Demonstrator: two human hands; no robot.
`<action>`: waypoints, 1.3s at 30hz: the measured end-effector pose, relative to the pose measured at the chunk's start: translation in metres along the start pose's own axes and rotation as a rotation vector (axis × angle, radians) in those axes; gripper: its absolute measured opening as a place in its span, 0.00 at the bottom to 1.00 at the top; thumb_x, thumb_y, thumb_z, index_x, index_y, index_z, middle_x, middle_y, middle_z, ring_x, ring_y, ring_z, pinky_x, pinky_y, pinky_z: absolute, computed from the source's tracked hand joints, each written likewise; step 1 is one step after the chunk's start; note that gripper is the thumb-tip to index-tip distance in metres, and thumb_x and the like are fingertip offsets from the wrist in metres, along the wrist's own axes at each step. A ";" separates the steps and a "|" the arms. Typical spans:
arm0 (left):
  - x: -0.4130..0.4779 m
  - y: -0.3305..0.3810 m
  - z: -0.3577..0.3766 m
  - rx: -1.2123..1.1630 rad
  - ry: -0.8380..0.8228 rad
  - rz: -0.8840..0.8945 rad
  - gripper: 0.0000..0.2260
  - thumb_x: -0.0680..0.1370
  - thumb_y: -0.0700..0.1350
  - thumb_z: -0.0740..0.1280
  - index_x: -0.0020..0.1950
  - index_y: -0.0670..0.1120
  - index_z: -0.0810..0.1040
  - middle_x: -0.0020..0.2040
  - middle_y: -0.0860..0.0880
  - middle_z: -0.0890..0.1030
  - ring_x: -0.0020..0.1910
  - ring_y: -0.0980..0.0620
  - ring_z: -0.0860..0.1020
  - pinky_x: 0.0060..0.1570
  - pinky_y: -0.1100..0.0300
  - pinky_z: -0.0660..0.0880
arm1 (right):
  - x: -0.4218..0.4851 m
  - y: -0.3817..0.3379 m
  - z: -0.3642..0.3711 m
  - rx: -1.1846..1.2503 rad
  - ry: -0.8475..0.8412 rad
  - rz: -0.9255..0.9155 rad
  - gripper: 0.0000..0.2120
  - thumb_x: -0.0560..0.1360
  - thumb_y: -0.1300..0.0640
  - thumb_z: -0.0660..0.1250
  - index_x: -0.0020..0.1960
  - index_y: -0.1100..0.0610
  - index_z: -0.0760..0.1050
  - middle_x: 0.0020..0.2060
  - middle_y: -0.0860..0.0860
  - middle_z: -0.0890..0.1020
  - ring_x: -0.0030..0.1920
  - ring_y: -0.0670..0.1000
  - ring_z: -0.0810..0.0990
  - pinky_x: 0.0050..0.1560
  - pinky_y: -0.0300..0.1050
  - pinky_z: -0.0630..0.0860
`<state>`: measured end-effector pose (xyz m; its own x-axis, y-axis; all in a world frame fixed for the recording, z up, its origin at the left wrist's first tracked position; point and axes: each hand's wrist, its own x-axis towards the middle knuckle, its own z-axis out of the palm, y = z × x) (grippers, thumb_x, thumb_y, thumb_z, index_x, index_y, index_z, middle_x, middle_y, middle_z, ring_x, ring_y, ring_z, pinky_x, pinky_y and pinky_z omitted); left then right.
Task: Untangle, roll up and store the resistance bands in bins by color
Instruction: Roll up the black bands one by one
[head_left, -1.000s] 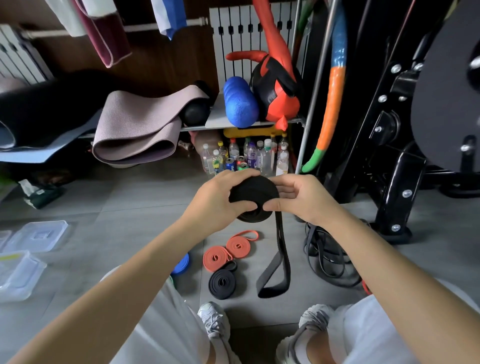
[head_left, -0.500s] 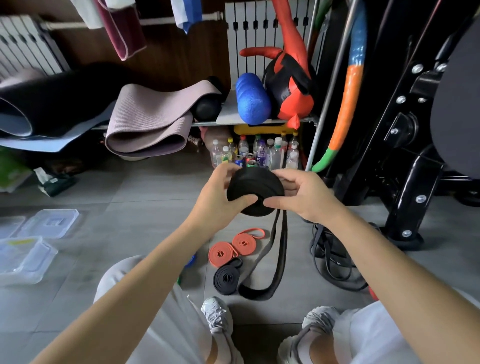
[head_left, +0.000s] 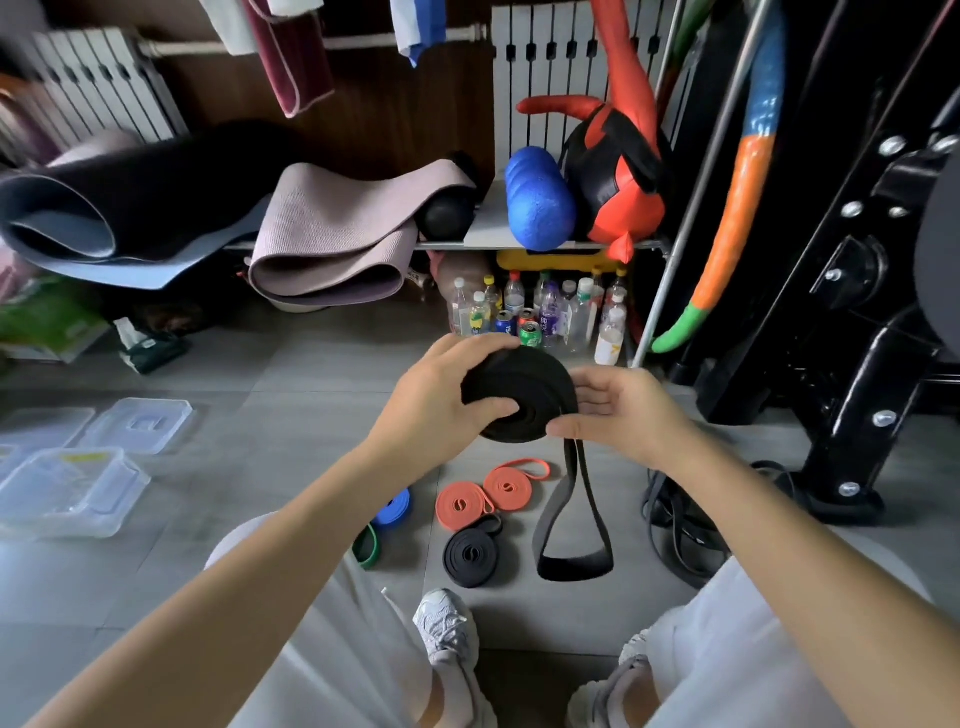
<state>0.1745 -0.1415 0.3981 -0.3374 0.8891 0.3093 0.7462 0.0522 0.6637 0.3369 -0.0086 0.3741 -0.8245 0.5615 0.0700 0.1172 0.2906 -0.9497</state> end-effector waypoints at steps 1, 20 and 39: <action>0.000 -0.001 -0.001 -0.058 0.028 -0.036 0.24 0.70 0.42 0.73 0.62 0.60 0.73 0.57 0.54 0.74 0.54 0.56 0.73 0.56 0.64 0.71 | 0.001 0.002 0.001 0.031 0.005 0.005 0.22 0.54 0.50 0.76 0.48 0.46 0.77 0.42 0.40 0.85 0.47 0.43 0.83 0.56 0.43 0.77; 0.005 -0.013 -0.024 0.244 -0.070 0.075 0.25 0.72 0.40 0.70 0.67 0.55 0.72 0.60 0.52 0.74 0.57 0.51 0.74 0.55 0.58 0.72 | 0.036 -0.022 0.016 -0.140 -0.057 -0.115 0.18 0.66 0.63 0.76 0.50 0.47 0.78 0.45 0.44 0.83 0.47 0.43 0.83 0.53 0.40 0.78; 0.012 -0.027 -0.033 0.428 -0.248 0.096 0.31 0.73 0.43 0.70 0.73 0.58 0.62 0.64 0.50 0.71 0.61 0.47 0.73 0.57 0.50 0.73 | 0.061 -0.022 0.026 -0.337 -0.144 -0.098 0.18 0.65 0.63 0.77 0.55 0.57 0.80 0.43 0.45 0.83 0.43 0.39 0.81 0.52 0.39 0.79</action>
<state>0.1312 -0.1473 0.4063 -0.1481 0.9776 0.1496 0.9532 0.1007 0.2852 0.2698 -0.0009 0.3912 -0.9074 0.4108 0.0889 0.1897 0.5891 -0.7854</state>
